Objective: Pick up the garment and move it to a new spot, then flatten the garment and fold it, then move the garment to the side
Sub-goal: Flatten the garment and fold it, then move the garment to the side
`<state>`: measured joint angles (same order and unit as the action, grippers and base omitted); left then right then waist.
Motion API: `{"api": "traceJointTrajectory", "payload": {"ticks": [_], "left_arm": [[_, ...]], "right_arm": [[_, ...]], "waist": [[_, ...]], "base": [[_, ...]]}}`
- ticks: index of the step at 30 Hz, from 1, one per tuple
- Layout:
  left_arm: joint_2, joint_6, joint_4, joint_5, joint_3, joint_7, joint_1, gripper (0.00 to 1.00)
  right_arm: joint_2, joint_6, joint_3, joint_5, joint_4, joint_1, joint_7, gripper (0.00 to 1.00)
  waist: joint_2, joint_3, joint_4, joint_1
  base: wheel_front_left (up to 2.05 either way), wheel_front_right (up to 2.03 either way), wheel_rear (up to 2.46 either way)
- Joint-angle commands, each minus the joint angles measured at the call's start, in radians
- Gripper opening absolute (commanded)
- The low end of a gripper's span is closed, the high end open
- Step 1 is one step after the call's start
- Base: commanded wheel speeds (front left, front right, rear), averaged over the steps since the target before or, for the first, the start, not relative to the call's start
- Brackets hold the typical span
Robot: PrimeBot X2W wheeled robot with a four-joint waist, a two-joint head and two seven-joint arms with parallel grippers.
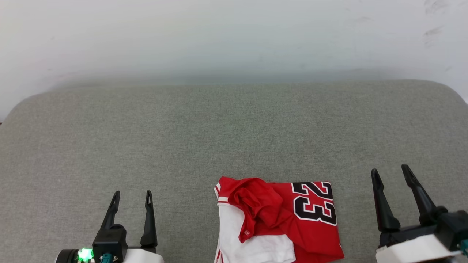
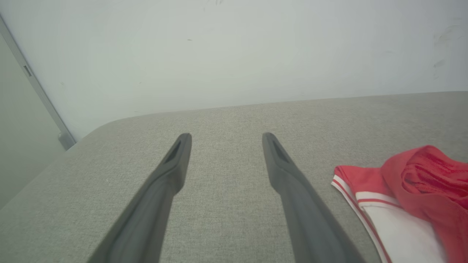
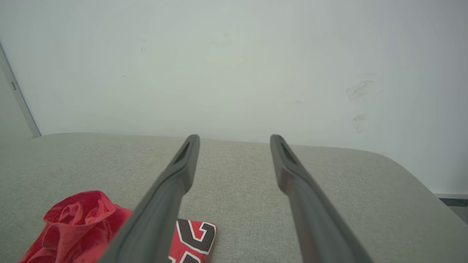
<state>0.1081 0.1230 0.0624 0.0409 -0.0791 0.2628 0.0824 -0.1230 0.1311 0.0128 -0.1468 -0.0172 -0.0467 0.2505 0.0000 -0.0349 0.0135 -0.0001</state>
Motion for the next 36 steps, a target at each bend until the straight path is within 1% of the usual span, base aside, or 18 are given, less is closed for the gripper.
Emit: {"api": "traceJointTrajectory", "payload": {"ticks": [1, 4, 10, 17, 21, 25, 27, 28, 29, 32, 34, 36], "left_arm": [[-0.004, -0.005, -0.003, 0.002, 0.004, 0.003, 0.013, 1.0], [-0.004, -0.007, -0.007, 0.001, 0.005, 0.003, 0.019, 1.0], [-0.004, -0.016, -0.003, 0.001, 0.006, 0.003, 0.032, 1.0], [-0.002, -0.017, -0.001, -0.002, 0.01, 0.003, 0.036, 1.0], [-0.005, -0.018, -0.002, -0.003, 0.011, 0.003, 0.037, 1.0], [-0.008, -0.021, -0.002, -0.004, 0.008, 0.003, 0.029, 1.0], [-0.009, -0.025, 0.001, -0.007, 0.003, 0.003, 0.018, 1.0], [-0.009, -0.025, 0.001, -0.007, 0.003, 0.003, 0.018, 1.0], [-0.009, -0.025, 0.002, -0.007, 0.002, 0.003, 0.013, 1.0], [-0.01, -0.031, 0.005, -0.009, -0.002, 0.003, 0.006, 1.0], [-0.011, -0.031, 0.005, -0.009, -0.002, 0.003, -0.001, 1.0], [-0.013, -0.031, 0.006, -0.009, -0.003, 0.003, -0.006, 1.0]], "right_arm": [[0.007, -0.001, 0.004, 0.008, -0.013, -0.02, 0.007, 1.0], [0.029, -0.001, 0.016, 0.012, -0.033, -0.054, 0.007, 1.0], [0.042, -0.001, 0.022, 0.021, -0.044, -0.087, 0.009, 1.0], [0.049, -0.001, 0.03, 0.028, -0.032, -0.101, 0.009, 1.0], [0.04, -0.001, 0.039, 0.034, -0.03, -0.085, 0.001, 1.0], [0.003, -0.001, 0.036, 0.032, -0.048, -0.034, -0.026, 1.0], [-0.029, -0.001, 0.041, 0.031, -0.061, -0.004, -0.056, 1.0], [-0.029, -0.001, 0.041, 0.031, -0.061, -0.004, -0.056, 1.0], [-0.047, -0.001, 0.042, 0.024, -0.066, 0.013, -0.074, 1.0], [-0.108, -0.001, 0.03, -0.011, -0.083, 0.069, -0.144, 1.0], [-0.147, -0.001, 0.004, -0.056, -0.092, 0.106, -0.209, 1.0], [-0.192, -0.001, -0.039, -0.124, -0.092, 0.141, -0.315, 1.0]], "waist": [[0.0, 0.005, 0.0, 0.0001], [0.0, 0.011, 0.0, 0.0001], [0.0, 0.02, 0.0, 0.0001], [0.0, 0.028, -0.003, 0.0001], [0.0, 0.025, -0.006, 0.0001], [0.0, 0.013, -0.012, 0.0001], [0.0, 0.006, -0.019, 0.0001], [0.0, 0.006, -0.019, 0.0001], [0.0, 0.003, -0.023, 0.0001], [0.0, -0.008, -0.034, 0.0001], [0.0, -0.015, -0.039, 0.0001], [0.0, -0.022, -0.044, 0.0001]], "base": [[0.0, 0.0, 0.0], [0.0, 0.0, 0.0], [0.0, 0.0, 0.0], [0.0, 0.0, 0.0], [0.0, 0.0, 0.0], [0.0, 0.0, 0.0], [0.0, 0.0, 0.0], [0.0, 0.0, 0.0], [0.0, 0.0, 0.0], [0.0, 0.0, 0.0], [0.0, 0.0, 0.0], [0.0, 0.0, 0.0]]}}
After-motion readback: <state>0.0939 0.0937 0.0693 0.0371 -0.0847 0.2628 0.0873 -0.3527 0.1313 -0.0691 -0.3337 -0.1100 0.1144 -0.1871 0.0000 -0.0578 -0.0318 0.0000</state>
